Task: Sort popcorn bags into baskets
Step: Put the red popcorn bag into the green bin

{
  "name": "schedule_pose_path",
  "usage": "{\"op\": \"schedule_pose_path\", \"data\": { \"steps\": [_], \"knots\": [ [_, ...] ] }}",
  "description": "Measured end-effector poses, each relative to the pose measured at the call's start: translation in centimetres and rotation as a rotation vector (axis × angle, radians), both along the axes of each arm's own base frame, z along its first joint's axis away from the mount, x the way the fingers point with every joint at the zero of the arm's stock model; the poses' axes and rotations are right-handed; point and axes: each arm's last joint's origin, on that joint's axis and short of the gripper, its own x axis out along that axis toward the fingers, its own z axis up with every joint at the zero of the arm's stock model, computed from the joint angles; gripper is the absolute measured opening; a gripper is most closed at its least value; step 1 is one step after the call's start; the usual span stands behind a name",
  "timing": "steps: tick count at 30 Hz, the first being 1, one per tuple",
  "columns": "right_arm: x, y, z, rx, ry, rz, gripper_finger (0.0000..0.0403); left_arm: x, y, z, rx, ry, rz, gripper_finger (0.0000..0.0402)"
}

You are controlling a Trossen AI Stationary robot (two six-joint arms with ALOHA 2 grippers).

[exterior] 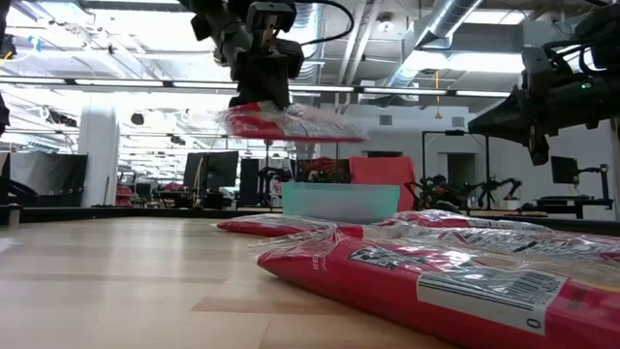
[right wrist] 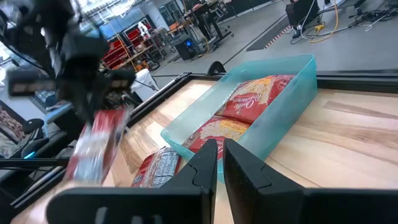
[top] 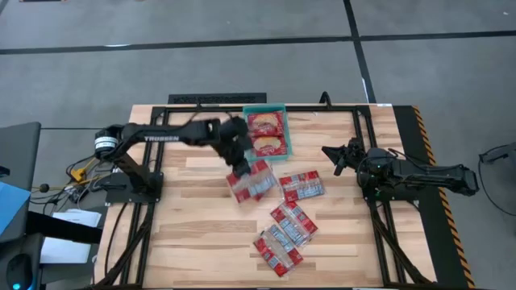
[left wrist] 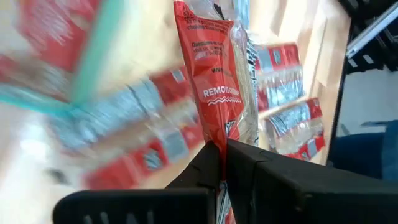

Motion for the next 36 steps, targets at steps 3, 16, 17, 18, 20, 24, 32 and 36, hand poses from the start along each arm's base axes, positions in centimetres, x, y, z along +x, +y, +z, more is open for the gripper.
{"op": "schedule_pose_path", "data": {
  "steps": [3, 16, 17, 18, 20, 24, 32, 36],
  "knots": [
    [0.0, 0.0, 0.0, 0.000, 0.000, 0.000, 0.0054, -0.5, 2.4, 2.1, 0.073, -0.018, -0.006, 0.0001],
    [0.0, 0.0, 0.0, 0.000, 0.000, -0.005, 0.0054, -3.1, 10.4, 4.8, 0.411, -0.118, 0.106, 0.0000],
    [0.0, 0.0, 0.0, 0.000, 0.000, -0.005, 0.0054, -2.9, 10.8, 4.8, 0.429, -0.131, 0.109, 0.0000],
    [0.0, 0.0, 0.0, 0.000, 0.000, -0.006, 0.0054, -2.7, 11.1, 4.7, 0.443, -0.151, 0.110, 0.0000],
    [0.0, 0.0, 0.0, 0.002, -0.002, -0.006, 0.0054, -2.6, 11.5, 4.4, 0.432, -0.160, 0.108, 0.0000],
    [0.0, 0.0, 0.0, 0.003, 0.000, -0.009, 0.0054, -0.9, 12.2, 3.8, 0.414, -0.140, 0.059, 0.0000],
    [0.1, 0.0, -0.2, 0.006, 0.021, -0.008, 0.0054, 3.0, 14.5, 3.9, 0.454, -0.091, -0.041, 0.0000],
    [0.2, 0.0, -0.3, 0.008, 0.029, -0.005, 0.0054, 4.4, 15.2, 3.2, 0.469, -0.056, -0.087, 0.0000]
  ]
}}
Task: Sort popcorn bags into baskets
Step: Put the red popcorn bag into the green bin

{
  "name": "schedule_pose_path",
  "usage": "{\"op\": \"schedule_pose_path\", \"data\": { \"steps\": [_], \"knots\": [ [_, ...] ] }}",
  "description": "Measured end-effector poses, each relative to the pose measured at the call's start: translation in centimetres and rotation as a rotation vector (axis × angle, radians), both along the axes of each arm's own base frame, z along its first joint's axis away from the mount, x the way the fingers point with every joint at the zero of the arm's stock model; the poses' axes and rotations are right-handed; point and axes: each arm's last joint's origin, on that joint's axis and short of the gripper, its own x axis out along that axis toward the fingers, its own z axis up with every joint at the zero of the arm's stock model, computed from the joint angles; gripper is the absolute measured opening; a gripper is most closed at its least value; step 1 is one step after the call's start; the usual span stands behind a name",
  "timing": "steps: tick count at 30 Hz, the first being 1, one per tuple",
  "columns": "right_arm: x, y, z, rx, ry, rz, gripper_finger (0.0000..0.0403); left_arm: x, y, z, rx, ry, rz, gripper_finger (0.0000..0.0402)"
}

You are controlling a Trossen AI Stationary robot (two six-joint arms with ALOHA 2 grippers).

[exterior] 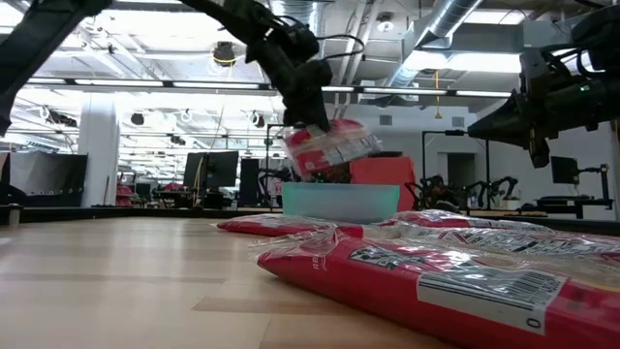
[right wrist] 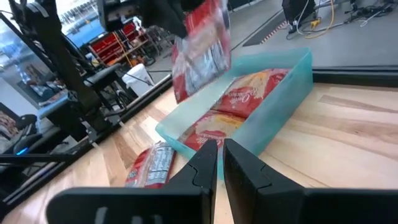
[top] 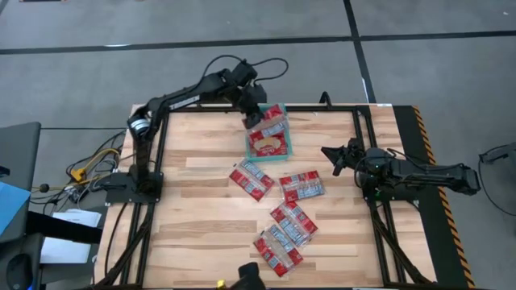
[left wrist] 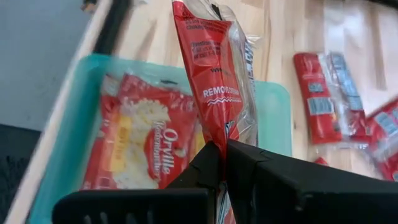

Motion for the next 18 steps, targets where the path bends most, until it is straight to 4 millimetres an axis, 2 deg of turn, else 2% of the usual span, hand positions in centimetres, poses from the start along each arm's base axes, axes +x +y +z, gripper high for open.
{"op": "schedule_pose_path", "data": {
  "steps": [6, 18],
  "knots": [
    [0.0, 0.0, 0.0, 0.000, 0.002, 0.000, 0.0054, 1.6, 0.0, -3.1, -0.028, 0.104, -0.032, 0.0000],
    [0.0, 0.0, 0.0, 0.000, 0.002, 0.001, 0.0054, 3.5, -1.7, -6.2, -0.033, 0.181, -0.132, 0.0000]
  ]
}}
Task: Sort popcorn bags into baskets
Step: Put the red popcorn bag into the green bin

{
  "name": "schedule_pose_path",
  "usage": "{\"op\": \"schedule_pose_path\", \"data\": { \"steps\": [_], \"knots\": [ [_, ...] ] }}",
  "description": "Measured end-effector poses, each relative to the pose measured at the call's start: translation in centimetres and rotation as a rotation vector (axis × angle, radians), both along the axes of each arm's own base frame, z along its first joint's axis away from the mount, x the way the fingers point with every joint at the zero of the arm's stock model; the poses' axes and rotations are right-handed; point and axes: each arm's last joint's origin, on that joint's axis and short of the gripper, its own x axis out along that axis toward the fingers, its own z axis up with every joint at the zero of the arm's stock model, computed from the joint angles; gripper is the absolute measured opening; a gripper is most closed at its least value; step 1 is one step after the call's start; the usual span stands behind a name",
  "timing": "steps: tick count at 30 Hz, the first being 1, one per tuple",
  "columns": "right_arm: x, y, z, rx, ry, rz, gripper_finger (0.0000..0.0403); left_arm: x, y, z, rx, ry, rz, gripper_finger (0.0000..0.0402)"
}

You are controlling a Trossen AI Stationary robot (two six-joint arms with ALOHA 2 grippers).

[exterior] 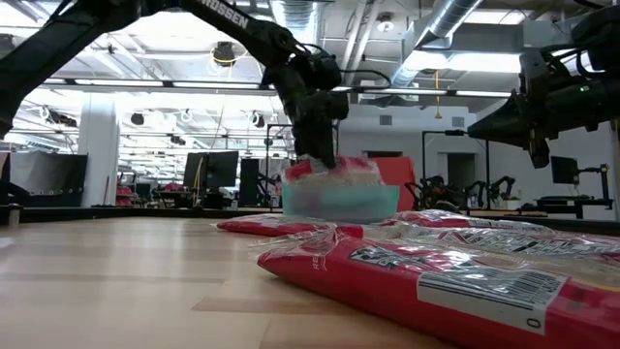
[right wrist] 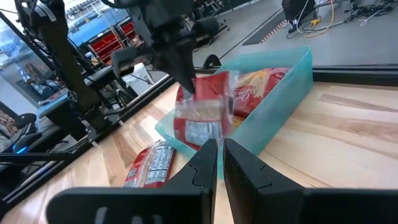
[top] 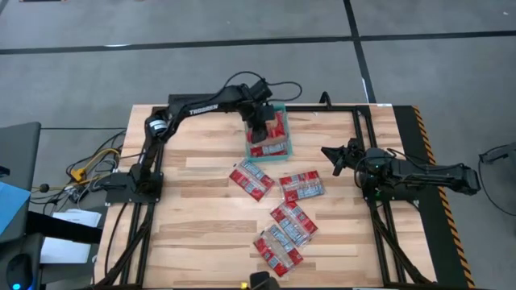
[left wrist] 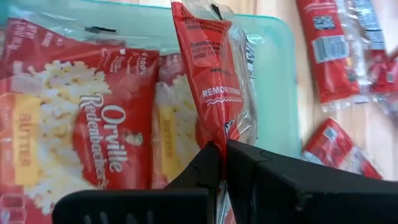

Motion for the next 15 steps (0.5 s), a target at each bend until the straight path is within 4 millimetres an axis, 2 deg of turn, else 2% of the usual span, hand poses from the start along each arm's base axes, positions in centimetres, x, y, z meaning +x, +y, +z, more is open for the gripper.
{"op": "schedule_pose_path", "data": {
  "steps": [3, 9, 12, 15],
  "knots": [
    [0.00, 0.00, 0.01, 0.000, -0.002, 0.000, 0.0054, 0.30, -0.11, -0.74, -0.009, 0.013, -0.006, 0.0000],
    [0.00, 0.01, 0.01, 0.000, -0.001, 0.003, 0.0054, 0.40, -0.14, -0.79, 0.026, 0.023, -0.002, 0.0003],
    [0.00, 0.01, 0.01, 0.000, -0.001, 0.002, 0.0054, 0.43, -0.11, -0.80, 0.067, 0.033, -0.010, 0.0021],
    [0.00, 0.01, 0.01, 0.000, -0.001, 0.002, 0.0054, 0.48, -0.21, -0.80, 0.073, 0.035, -0.016, 0.0056]
  ]
}}
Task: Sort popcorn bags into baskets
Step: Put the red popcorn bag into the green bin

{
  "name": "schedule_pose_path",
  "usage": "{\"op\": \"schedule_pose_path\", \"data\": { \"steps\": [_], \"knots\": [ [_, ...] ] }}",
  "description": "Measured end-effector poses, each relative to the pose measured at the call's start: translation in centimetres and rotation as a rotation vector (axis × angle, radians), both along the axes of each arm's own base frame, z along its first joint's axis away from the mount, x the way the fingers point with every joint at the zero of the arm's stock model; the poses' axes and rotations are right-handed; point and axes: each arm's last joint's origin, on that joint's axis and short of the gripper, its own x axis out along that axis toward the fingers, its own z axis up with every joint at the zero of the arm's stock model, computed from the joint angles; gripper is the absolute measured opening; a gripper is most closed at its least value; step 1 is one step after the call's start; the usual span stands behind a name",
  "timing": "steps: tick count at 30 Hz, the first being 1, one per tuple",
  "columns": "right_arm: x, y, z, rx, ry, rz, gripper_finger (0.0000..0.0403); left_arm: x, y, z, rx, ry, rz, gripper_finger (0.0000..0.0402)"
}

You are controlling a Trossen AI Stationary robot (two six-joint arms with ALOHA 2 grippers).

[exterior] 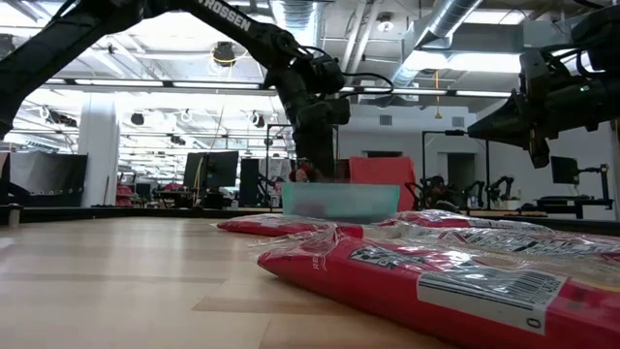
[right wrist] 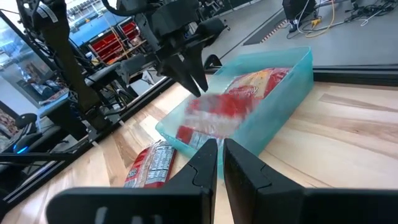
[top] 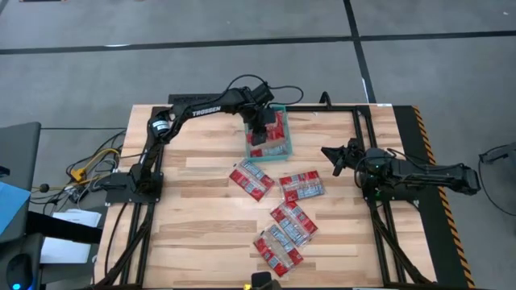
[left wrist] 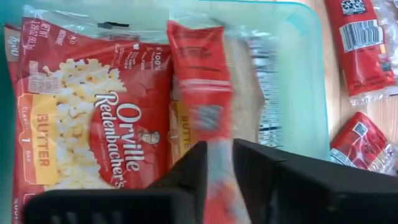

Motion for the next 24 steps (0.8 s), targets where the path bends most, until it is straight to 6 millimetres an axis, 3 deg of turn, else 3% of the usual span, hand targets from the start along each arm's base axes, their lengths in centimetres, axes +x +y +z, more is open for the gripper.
{"op": "schedule_pose_path", "data": {
  "steps": [8, 11, 15, 19, 24],
  "knots": [
    [0.0, 0.0, 0.0, -0.001, 0.000, 0.000, 0.0054, 0.0, -0.3, 0.5, 0.078, 0.069, 0.037, 0.0167],
    [0.0, 0.0, 0.0, -0.001, 0.000, 0.000, 0.0054, -0.2, 0.1, 2.7, 0.040, 0.046, 0.079, 0.0193],
    [0.0, 0.0, 0.0, -0.001, 0.001, 0.000, 0.0054, -1.8, -0.6, 7.0, -0.016, 0.101, 0.050, 0.0202],
    [0.0, 0.0, 0.0, -0.003, 0.003, 0.000, 0.0054, -3.5, -3.4, 9.9, -0.045, 0.199, -0.025, 0.0195],
    [0.0, 0.0, 0.0, -0.003, 0.003, 0.000, 0.0054, -4.1, -8.4, 10.0, -0.068, 0.278, -0.135, 0.0188]
  ]
}}
